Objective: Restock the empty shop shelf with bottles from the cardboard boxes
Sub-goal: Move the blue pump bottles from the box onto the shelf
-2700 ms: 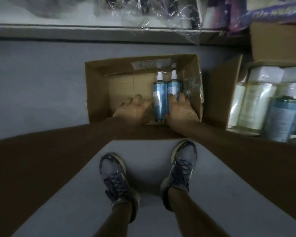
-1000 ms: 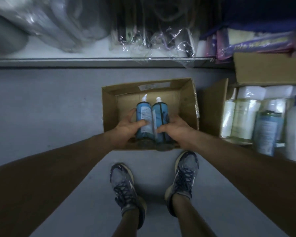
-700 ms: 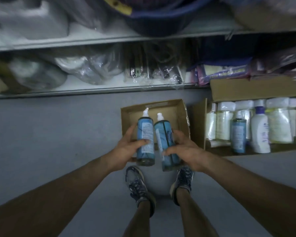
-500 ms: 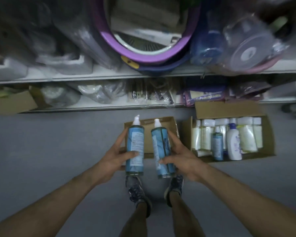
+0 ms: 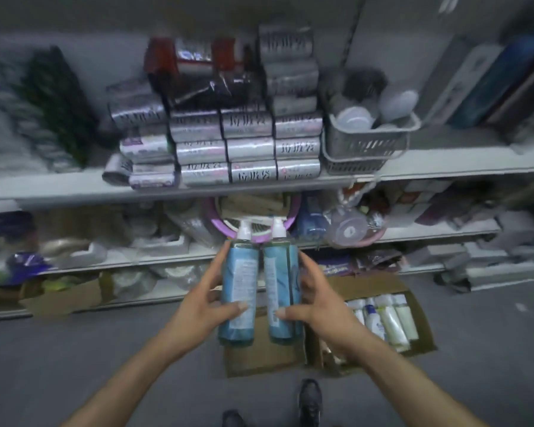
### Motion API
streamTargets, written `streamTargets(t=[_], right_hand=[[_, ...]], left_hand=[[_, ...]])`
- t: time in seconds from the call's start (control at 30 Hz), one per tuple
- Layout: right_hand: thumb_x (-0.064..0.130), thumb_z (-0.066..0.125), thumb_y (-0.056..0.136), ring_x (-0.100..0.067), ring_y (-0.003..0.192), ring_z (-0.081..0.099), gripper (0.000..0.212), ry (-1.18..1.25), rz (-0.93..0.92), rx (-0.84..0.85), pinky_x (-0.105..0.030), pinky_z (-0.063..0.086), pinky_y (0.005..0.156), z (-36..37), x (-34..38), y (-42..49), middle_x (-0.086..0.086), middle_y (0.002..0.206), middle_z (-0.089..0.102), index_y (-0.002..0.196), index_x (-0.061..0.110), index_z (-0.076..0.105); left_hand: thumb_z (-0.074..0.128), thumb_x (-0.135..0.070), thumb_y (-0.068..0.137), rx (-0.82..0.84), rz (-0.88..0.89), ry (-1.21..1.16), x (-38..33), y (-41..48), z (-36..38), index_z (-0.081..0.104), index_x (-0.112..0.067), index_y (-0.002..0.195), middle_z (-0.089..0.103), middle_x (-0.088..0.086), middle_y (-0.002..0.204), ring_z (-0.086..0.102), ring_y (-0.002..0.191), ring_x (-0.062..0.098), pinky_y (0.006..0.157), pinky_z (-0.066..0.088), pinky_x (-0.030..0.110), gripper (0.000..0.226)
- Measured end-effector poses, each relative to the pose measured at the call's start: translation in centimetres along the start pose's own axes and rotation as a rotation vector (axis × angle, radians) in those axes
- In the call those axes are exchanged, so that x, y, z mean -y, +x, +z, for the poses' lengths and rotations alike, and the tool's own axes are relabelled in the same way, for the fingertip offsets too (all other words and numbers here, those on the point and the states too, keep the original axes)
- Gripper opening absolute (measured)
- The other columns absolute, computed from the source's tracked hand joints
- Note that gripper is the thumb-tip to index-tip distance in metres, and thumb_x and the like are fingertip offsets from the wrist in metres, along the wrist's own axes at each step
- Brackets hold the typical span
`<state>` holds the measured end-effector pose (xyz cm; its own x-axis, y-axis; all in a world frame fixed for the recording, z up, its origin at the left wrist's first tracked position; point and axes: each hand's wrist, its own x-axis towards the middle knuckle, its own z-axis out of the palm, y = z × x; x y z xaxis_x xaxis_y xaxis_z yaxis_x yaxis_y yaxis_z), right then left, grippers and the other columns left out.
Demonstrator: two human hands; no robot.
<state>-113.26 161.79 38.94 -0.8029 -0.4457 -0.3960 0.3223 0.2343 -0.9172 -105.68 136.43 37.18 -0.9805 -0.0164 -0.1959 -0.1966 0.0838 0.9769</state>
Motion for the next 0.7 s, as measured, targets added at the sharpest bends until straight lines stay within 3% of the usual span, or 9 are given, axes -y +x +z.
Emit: streamTargets(t=[0.1, 0.23, 0.37, 0.53, 0.63, 0.7], right_hand=[[0.007, 0.091, 0.073, -0.013, 0.119, 0.07, 0.098, -0.014, -0.11, -0.031, -0.043, 0.063, 0.095, -0.7, 5.1, -1.4, 0.017, 0.132, 0.068, 0.139, 0.065, 0.048], [0.004, 0.09, 0.075, -0.013, 0.123, 0.069, 0.096, -0.042, -0.269, -0.08, -0.043, 0.062, 0.099, -2.9, 12.6, -3.0, 0.016, 0.133, 0.068, 0.146, 0.052, 0.047], [0.01, 0.091, 0.071, -0.005, 0.122, 0.067, 0.095, -0.102, -0.431, -0.148, -0.031, 0.061, 0.096, -6.4, 20.6, -4.1, 0.019, 0.134, 0.069, 0.144, 0.053, 0.05], [0.021, 0.091, 0.072, -0.002, 0.121, 0.065, 0.091, -0.169, -0.57, -0.222, -0.033, 0.061, 0.096, -12.8, 29.1, -4.5, 0.026, 0.131, 0.067, 0.145, 0.052, 0.047], [0.016, 0.092, 0.074, 0.009, 0.113, 0.063, 0.089, -0.207, -0.649, -0.257, -0.018, 0.059, 0.088, -17.4, 33.1, -3.9, 0.034, 0.124, 0.065, 0.144, 0.049, 0.048], [0.013, 0.091, 0.076, 0.015, 0.107, 0.062, 0.086, -0.231, -0.694, -0.25, -0.01, 0.056, 0.077, -20.6, 35.7, -3.2, 0.037, 0.119, 0.063, 0.142, 0.049, 0.047]], left_hand=[[0.088, -0.027, 0.088, -0.001, 0.125, 0.027, -5.4, 0.6, -0.1, 0.019, -0.068, 0.159, 0.061, -0.022, 0.147, 0.066, 0.132, 0.014, 0.094, 0.061, 0.027, 0.107], [0.09, -0.027, 0.087, -0.008, 0.301, 0.063, -13.6, 2.4, 0.1, 0.018, -0.064, 0.161, 0.064, -0.017, 0.145, 0.067, 0.13, 0.015, 0.096, 0.059, 0.024, 0.11], [0.091, -0.042, 0.079, -0.009, 0.437, 0.1, -22.4, 5.2, 1.3, 0.017, -0.067, 0.16, 0.067, -0.012, 0.143, 0.067, 0.131, 0.019, 0.1, 0.061, 0.038, 0.112], [0.09, -0.049, 0.077, -0.048, 0.595, 0.175, -32.0, 9.8, 4.4, 0.016, -0.068, 0.16, 0.069, -0.016, 0.135, 0.069, 0.126, 0.014, 0.099, 0.062, 0.042, 0.112], [0.089, -0.048, 0.077, -0.059, 0.644, 0.173, -37.0, 12.9, 7.2, 0.017, -0.071, 0.158, 0.069, -0.012, 0.135, 0.068, 0.128, 0.02, 0.103, 0.06, 0.05, 0.11], [0.089, -0.045, 0.078, -0.071, 0.676, 0.181, -40.0, 15.0, 9.1, 0.018, -0.071, 0.157, 0.071, -0.014, 0.128, 0.071, 0.123, 0.02, 0.097, 0.063, 0.047, 0.109]])
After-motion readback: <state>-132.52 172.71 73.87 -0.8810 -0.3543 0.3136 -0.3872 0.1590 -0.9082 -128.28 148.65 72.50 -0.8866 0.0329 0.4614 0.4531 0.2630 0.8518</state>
